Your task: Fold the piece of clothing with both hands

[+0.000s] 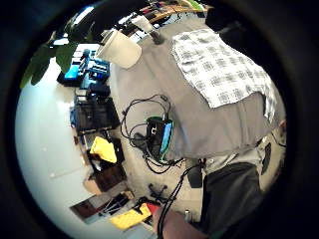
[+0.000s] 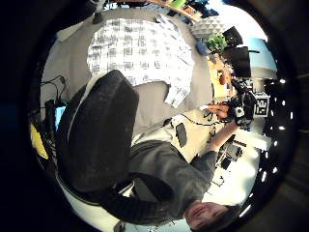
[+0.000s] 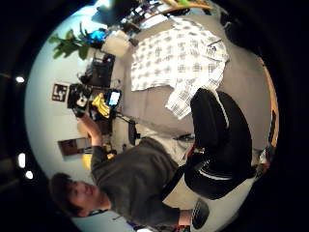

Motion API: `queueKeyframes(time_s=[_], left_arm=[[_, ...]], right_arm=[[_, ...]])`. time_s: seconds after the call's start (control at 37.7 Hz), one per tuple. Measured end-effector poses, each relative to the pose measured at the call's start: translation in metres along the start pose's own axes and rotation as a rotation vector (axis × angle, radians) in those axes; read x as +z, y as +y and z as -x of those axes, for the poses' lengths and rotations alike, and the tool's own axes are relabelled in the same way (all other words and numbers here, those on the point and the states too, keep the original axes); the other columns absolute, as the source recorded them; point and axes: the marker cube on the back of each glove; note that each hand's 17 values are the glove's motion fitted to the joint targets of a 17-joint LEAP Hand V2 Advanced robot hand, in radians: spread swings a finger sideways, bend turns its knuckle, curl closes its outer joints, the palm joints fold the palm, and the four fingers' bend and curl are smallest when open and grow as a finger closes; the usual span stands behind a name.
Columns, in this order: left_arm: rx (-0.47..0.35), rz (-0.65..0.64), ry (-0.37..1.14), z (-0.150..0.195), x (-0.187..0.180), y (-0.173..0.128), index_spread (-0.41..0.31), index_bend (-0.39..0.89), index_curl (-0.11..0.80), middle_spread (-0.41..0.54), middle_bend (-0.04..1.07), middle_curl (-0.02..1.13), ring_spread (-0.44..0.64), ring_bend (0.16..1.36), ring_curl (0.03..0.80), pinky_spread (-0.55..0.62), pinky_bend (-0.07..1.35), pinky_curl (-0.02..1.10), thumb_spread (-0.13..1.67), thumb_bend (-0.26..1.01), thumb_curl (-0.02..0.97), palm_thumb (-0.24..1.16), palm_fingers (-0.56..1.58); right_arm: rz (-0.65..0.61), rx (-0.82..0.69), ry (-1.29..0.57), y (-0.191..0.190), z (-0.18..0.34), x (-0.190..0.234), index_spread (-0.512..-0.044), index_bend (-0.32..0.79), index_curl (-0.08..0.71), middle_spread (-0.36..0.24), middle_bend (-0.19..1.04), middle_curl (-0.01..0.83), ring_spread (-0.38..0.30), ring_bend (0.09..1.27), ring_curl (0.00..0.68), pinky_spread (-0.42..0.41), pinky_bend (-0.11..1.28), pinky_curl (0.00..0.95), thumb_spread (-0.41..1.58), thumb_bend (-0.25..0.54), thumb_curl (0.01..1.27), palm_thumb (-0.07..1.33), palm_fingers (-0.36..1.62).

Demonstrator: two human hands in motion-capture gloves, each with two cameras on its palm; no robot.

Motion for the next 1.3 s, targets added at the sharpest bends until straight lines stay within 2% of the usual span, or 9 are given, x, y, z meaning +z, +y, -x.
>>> queueKeyframes(time_s=[0.08,0.21,0.5,0.74,0.93,1.06,1.14,1.22,1.3], left_arm=[[-0.008,-0.001,-0.009,0.0,-0.002,0.0,-0.034,0.21,0.093,0.116,0.1,0.03,0.11,0.5,0.134,0.15,0.36,0.11,0.59,0.07,0.013,0.1,0.39],[-0.018,0.016,-0.005,0.002,0.0,0.003,-0.044,0.21,0.155,0.152,0.12,0.07,0.15,0.55,0.194,0.2,0.38,0.17,0.88,0.07,0.034,0.11,0.35],[-0.042,0.021,0.009,0.016,0.008,0.008,-0.053,0.2,0.248,0.182,0.13,0.11,0.19,0.58,0.238,0.23,0.4,0.23,1.17,0.04,0.079,0.11,0.31],[0.001,0.076,-0.011,0.005,0.048,-0.011,-0.054,0.19,0.298,0.19,0.14,0.13,0.19,0.59,0.256,0.24,0.41,0.26,1.25,0.02,0.109,0.11,0.3],[0.081,0.202,-0.105,-0.005,0.117,-0.039,-0.058,0.13,0.301,0.186,0.16,0.15,0.19,0.61,0.272,0.24,0.43,0.29,1.21,0.01,0.147,0.15,0.25],[0.093,0.252,-0.112,-0.009,0.161,-0.054,-0.062,0.11,0.284,0.181,0.16,0.17,0.19,0.63,0.286,0.24,0.47,0.31,1.14,-0.01,0.174,0.17,0.2],[0.073,0.29,-0.111,-0.011,0.169,-0.049,-0.066,0.11,0.277,0.178,0.17,0.18,0.19,0.64,0.29,0.23,0.48,0.32,1.1,-0.02,0.186,0.18,0.19],[-0.005,0.349,-0.108,-0.014,0.16,-0.026,-0.068,0.11,0.268,0.166,0.18,0.2,0.19,0.65,0.293,0.23,0.49,0.32,1.07,-0.01,0.2,0.2,0.18],[-0.044,0.324,-0.09,-0.016,0.157,-0.019,-0.076,0.1,0.26,0.148,0.19,0.21,0.17,0.66,0.296,0.22,0.5,0.33,1.06,-0.01,0.214,0.23,0.2]], right_arm=[[0.0,-0.003,0.006,-0.003,0.0,0.0,-0.161,0.22,0.115,0.0,0.32,0.123,0.038,0.34,0.12,0.125,0.23,0.088,0.58,0.341,0.09,0.48,0.59],[-0.018,-0.023,0.007,-0.013,0.002,0.0,-0.21,0.19,0.187,0.0,0.32,0.18,0.051,0.35,0.181,0.166,0.21,0.145,0.87,0.375,0.13,0.53,0.56],[0.006,-0.071,0.043,-0.026,0.021,0.006,-0.248,0.17,0.254,0.0,0.3,0.253,0.063,0.33,0.228,0.202,0.19,0.2,1.18,0.362,0.18,0.55,0.55],[0.137,-0.113,0.107,-0.058,0.025,0.043,-0.258,0.16,0.283,-0.004,0.29,0.293,0.066,0.33,0.258,0.211,0.18,0.227,1.27,0.331,0.21,0.57,0.55],[0.357,-0.112,0.243,-0.078,0.005,0.115,-0.327,0.04,0.235,-0.036,0.2,0.3,0.056,0.38,0.295,0.215,0.32,0.294,1.21,0.287,0.24,0.62,0.33],[0.45,-0.121,0.292,-0.089,0.0,0.163,-0.357,0.06,0.203,-0.047,0.2,0.31,0.071,0.36,0.296,0.221,0.4,0.325,1.14,0.251,0.27,0.67,0.22],[0.453,-0.114,0.322,-0.098,-0.002,0.181,-0.366,0.07,0.189,-0.046,0.2,0.314,0.076,0.36,0.294,0.223,0.43,0.332,1.11,0.226,0.29,0.69,0.2],[0.436,-0.104,0.343,-0.107,-0.002,0.193,-0.373,0.09,0.184,-0.047,0.19,0.318,0.08,0.37,0.294,0.22,0.45,0.337,1.08,0.205,0.3,0.71,0.18],[0.411,-0.082,0.344,-0.116,-0.003,0.2,-0.376,0.1,0.182,-0.048,0.19,0.322,0.076,0.38,0.299,0.218,0.46,0.341,1.05,0.187,0.31,0.74,0.18]])
